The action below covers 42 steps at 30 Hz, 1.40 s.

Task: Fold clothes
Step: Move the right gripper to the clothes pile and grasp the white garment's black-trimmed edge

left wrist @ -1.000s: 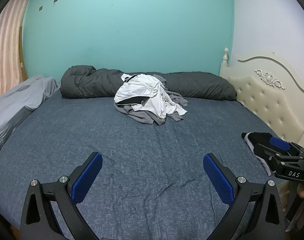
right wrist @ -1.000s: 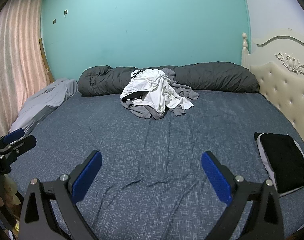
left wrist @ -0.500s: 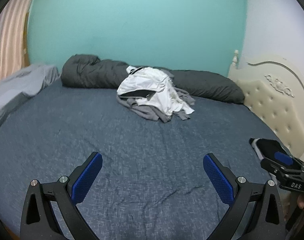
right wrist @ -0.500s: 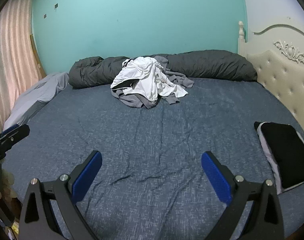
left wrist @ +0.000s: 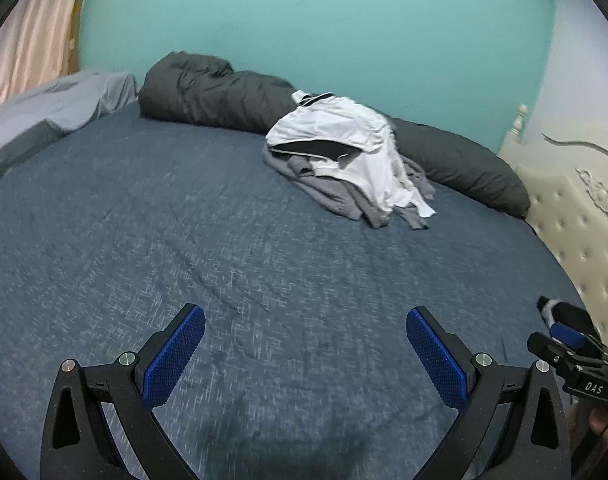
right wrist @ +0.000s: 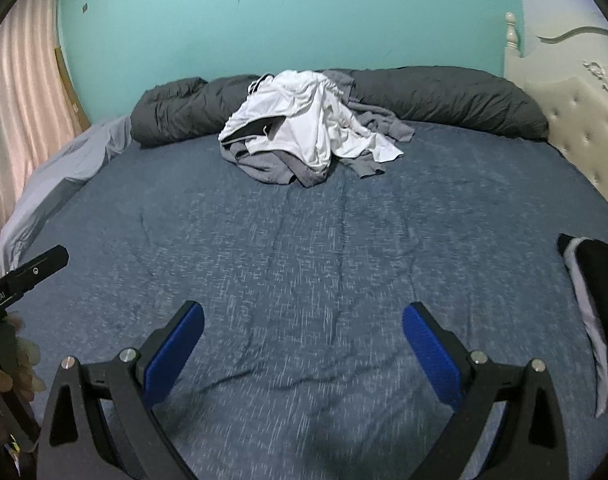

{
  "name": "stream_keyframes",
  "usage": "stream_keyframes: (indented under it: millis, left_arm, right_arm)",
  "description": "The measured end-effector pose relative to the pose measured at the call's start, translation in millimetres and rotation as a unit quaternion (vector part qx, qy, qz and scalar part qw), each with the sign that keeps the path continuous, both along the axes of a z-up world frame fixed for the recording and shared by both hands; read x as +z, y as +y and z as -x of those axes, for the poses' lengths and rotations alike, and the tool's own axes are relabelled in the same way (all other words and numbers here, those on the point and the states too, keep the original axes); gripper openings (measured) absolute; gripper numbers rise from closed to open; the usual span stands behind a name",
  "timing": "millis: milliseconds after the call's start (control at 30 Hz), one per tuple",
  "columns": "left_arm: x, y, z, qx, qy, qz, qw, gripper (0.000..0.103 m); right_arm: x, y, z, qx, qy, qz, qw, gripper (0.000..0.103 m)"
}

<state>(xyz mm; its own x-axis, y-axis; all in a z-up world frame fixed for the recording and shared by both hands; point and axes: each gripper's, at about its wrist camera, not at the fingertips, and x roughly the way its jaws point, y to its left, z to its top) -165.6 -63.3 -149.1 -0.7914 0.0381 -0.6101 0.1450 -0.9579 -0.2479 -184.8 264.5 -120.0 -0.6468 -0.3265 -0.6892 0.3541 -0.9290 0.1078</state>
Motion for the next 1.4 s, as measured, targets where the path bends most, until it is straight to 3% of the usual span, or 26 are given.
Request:
stream_keyframes:
  millis: [367, 633, 767, 833, 867, 1233, 1400]
  left_arm:
    - [-36, -40, 74, 0.028, -0.011, -0.028, 0.9992, 0.103]
    - [-56, -70, 116, 0.043, -0.018, -0.054, 0.9974, 0.103]
    - [-70, -83, 126, 0.049, -0.027, -0.062, 0.9965, 0.103]
    - [-79, -92, 130, 0.055, -0.037, -0.065, 0.9957, 0.103]
    - [-83, -97, 132, 0.059, -0.04, -0.068, 0.9952, 0.103]
    - [-106, -140, 157, 0.079, -0.042, -0.087, 0.9922, 0.103]
    - [-115, -151, 163, 0.08, -0.047, -0.104, 0.9903, 0.103]
  right_arm:
    - [-24, -63, 104, 0.061, 0.021, -0.015, 0.998, 0.1]
    - [-30, -108, 196, 0.066, 0.014, 0.035, 0.997, 0.099]
    - [-30, -135, 236, 0.086, 0.011, 0.049, 0.995, 0.085]
    - [-31, -147, 256, 0.089, 0.007, 0.055, 0.994, 0.068]
    - [-32, -152, 265, 0.088, 0.006, 0.056, 0.995, 0.066]
    - [-44, -199, 350, 0.066, -0.004, 0.075, 0.995, 0.064]
    - [-53, -222, 387, 0.054, -0.009, 0.058, 0.997, 0.064]
